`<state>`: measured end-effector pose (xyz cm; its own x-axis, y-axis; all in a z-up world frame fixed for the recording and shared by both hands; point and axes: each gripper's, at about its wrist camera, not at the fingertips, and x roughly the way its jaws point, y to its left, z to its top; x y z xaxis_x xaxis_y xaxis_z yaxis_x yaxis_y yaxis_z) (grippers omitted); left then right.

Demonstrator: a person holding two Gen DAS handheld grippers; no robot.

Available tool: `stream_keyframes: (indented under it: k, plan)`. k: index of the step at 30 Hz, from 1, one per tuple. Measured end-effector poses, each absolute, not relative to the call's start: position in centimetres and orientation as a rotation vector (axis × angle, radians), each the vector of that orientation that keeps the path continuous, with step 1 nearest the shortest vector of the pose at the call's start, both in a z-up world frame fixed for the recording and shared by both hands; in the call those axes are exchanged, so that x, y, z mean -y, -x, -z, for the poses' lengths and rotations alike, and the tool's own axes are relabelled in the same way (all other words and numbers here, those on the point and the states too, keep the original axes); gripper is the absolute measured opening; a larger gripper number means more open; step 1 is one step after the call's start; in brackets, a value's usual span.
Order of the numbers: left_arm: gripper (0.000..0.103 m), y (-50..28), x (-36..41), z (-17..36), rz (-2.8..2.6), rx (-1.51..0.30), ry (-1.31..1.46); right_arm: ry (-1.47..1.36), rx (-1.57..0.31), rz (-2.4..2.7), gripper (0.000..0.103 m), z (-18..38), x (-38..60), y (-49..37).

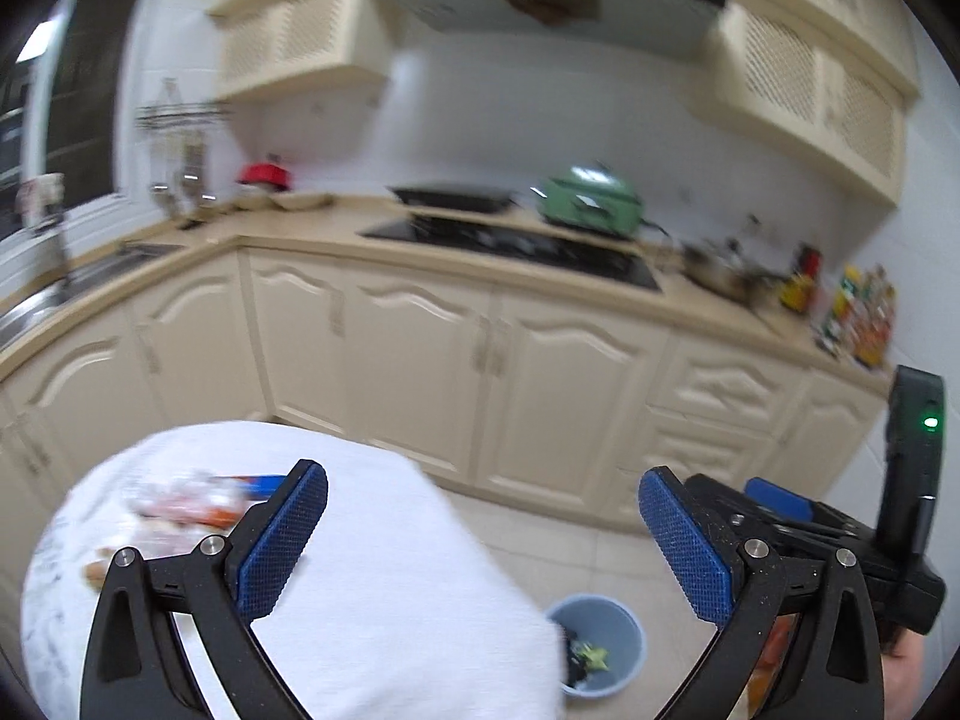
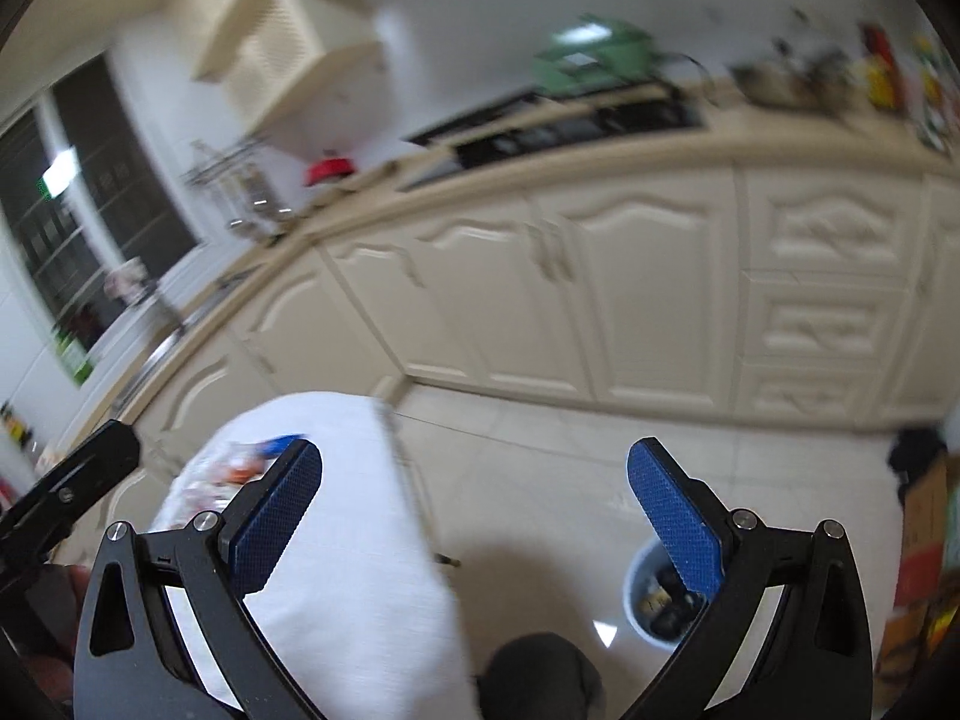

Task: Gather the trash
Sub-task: 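Move both tools back over the table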

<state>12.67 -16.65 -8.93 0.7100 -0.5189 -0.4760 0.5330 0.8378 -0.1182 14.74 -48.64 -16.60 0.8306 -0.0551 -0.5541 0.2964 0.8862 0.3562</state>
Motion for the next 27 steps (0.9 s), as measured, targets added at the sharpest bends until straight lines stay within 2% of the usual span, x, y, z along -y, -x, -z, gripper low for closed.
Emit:
stream_keyframes:
  k: [8, 15, 18, 27]
  plan:
    - [0.102, -6.6, 5.1, 7.1, 0.393, -0.440, 0.048, -0.287, -0.503, 0.035, 0.103, 11.8, 38.4, -17.9]
    - [0.102, -1.8, -1.0, 7.2, 0.246, -0.417, 0.085, -0.179, -0.500, -0.092, 0.103, 10.7, 30.9, -20.0]
    - [0.102, -0.3, -3.0, 7.2, 0.195, -0.419, 0.101, -0.143, -0.503, -0.138, 0.103, 10.7, 28.4, -20.5]
    - [0.102, 0.0, -2.2, 7.4, 0.115, -0.425, 0.103, -0.051, -0.509, -0.220, 0.103, 10.9, 24.1, -21.6]
